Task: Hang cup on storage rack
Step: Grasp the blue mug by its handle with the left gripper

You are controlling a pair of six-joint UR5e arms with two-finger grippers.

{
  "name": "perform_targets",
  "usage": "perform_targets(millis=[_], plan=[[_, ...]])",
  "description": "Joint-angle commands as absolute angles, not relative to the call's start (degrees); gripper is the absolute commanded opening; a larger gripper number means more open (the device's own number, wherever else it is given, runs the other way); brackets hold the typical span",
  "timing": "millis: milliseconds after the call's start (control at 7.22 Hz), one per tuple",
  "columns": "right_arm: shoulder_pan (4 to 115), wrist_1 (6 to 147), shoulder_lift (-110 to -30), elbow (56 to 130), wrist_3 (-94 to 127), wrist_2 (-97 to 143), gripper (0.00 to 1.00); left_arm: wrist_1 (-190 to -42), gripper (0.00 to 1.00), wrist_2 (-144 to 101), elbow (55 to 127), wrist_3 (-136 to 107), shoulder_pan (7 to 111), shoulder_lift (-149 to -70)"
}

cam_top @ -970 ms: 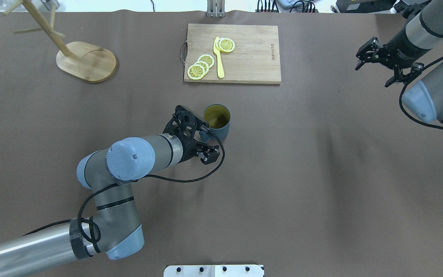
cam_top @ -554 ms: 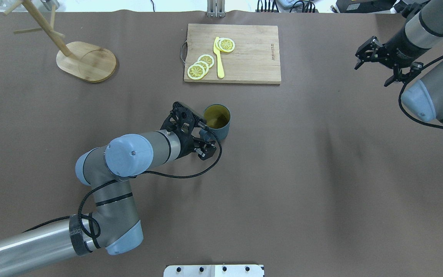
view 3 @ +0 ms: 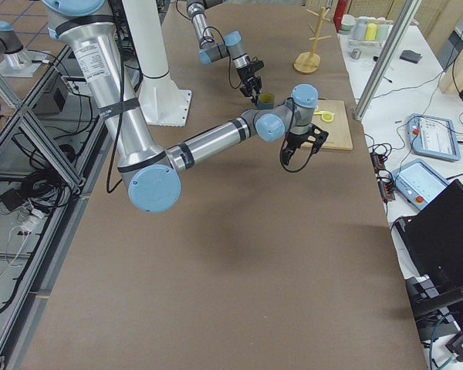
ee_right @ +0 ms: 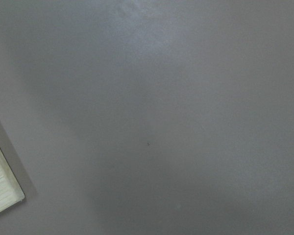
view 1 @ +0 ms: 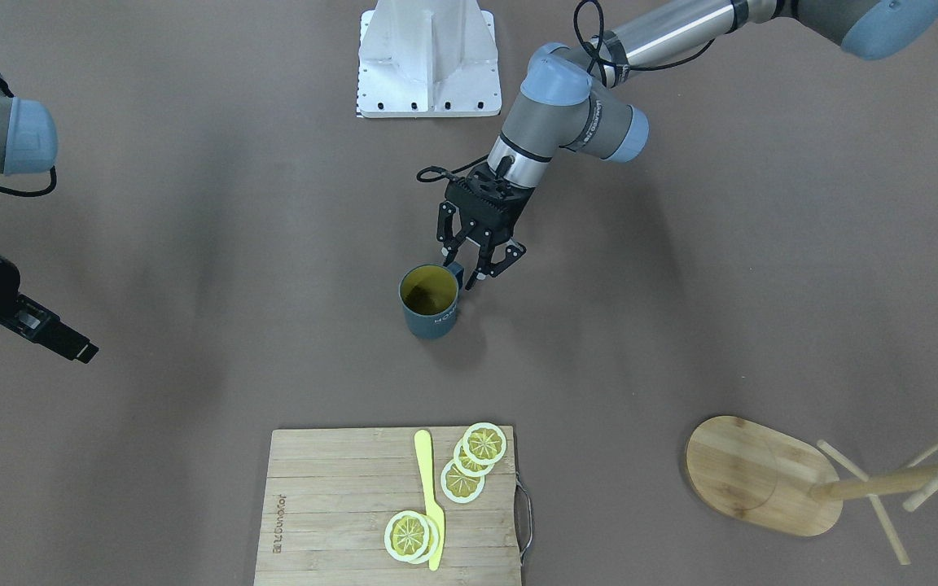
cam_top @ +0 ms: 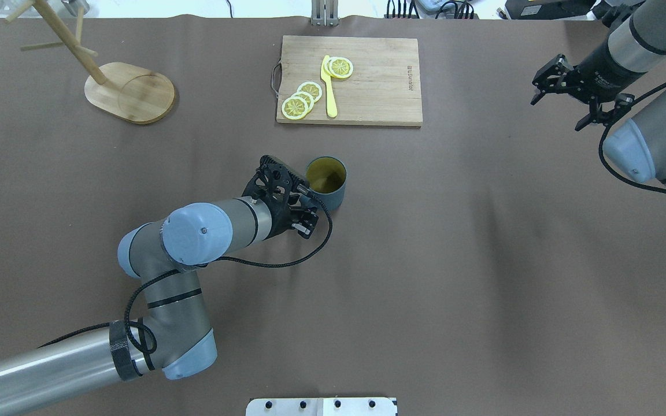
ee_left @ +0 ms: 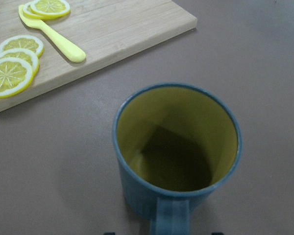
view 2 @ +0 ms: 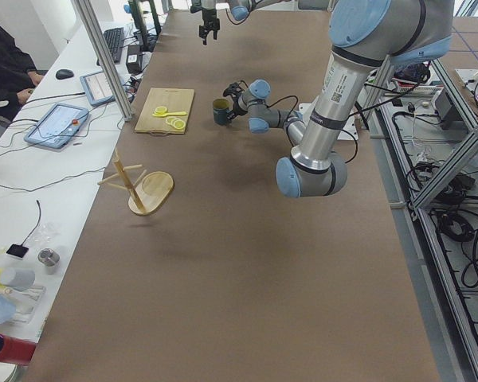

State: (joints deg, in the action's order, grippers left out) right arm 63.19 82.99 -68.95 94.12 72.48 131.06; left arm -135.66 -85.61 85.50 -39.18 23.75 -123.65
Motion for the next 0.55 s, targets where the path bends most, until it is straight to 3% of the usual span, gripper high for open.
perform_targets(millis=[0,139,277,416], plan=[[63.28,82.97,-68.99,94.13,72.51,131.13,1.0,-137.2,0.35,-85.61,84.64,-39.46,23.73,-124.1],[63.28,83.06,-68.99,94.13,72.6,131.13,1.0,-137.28,0.07,-85.69,84.81,-39.55,23.73,-124.1],[63.28,83.06,-68.91,94.39,72.77,131.57,1.0,-138.59,0.0,-85.87,85.16,-39.72,23.9,-124.01],[63.54,82.97,-68.91,94.48,72.95,132.09,1.0,-139.82,0.0,-86.13,85.43,-40.25,25.04,-124.01]])
